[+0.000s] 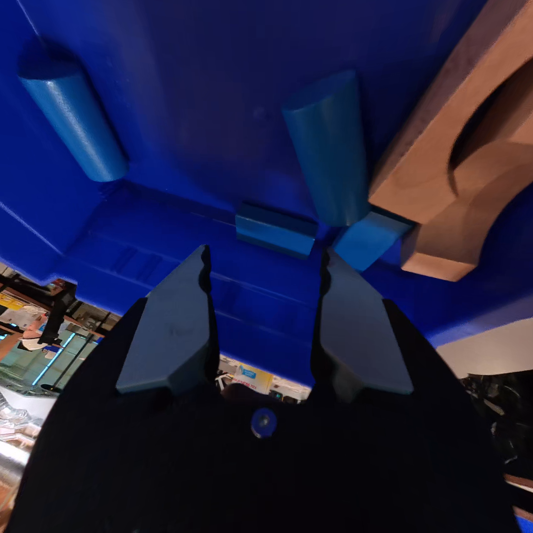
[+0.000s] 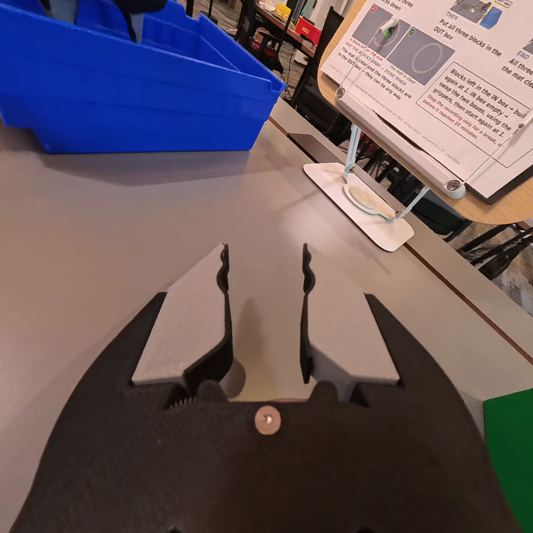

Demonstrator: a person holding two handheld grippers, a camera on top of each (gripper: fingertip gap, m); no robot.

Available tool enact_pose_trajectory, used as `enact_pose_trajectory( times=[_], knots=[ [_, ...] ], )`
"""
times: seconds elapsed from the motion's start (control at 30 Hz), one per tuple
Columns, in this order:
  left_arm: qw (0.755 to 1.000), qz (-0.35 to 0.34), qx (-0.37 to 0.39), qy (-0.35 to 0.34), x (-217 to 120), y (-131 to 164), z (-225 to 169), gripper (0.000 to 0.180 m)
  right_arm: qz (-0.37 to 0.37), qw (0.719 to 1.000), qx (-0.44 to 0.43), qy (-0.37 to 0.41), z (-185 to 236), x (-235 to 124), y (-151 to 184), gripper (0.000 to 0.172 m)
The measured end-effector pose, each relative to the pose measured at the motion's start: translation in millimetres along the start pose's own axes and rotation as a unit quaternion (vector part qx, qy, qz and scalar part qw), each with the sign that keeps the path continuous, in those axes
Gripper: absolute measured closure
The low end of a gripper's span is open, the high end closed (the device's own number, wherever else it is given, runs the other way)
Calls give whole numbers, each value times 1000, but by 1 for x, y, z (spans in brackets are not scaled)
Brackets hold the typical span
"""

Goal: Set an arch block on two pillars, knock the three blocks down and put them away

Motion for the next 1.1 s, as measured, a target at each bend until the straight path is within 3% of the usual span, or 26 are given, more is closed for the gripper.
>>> enact_pose_trajectory(
  times=[0.33, 0.73, 1.0, 1.1],
  knots=[
    [997, 52, 44, 40, 28, -9, 6, 94, -9, 1000, 19, -15, 1, 0, -2, 123],
    [992, 79, 58, 84, 37, -7, 9, 115, -4, 999, 29, -25, 2, 1, 1, 123],
    [995, 48, 29, 80, 36, -3, 10, 115, -6, 999, 26, -30, 5, 0, -1, 124],
    [992, 53, 26, 108, 35, -2, 2, 114, -8, 999, 22, -36, 7, -1, -2, 124]
  ],
)
Point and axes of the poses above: each gripper's, where its closed fingertips meet, x out along the fingers, y out of its underside, z = x × y across the jaws, the point moved 5 cm from there along -x, back along the fingers, and after that the axes turned 8 degrees about -x, right-handed, at the moved point
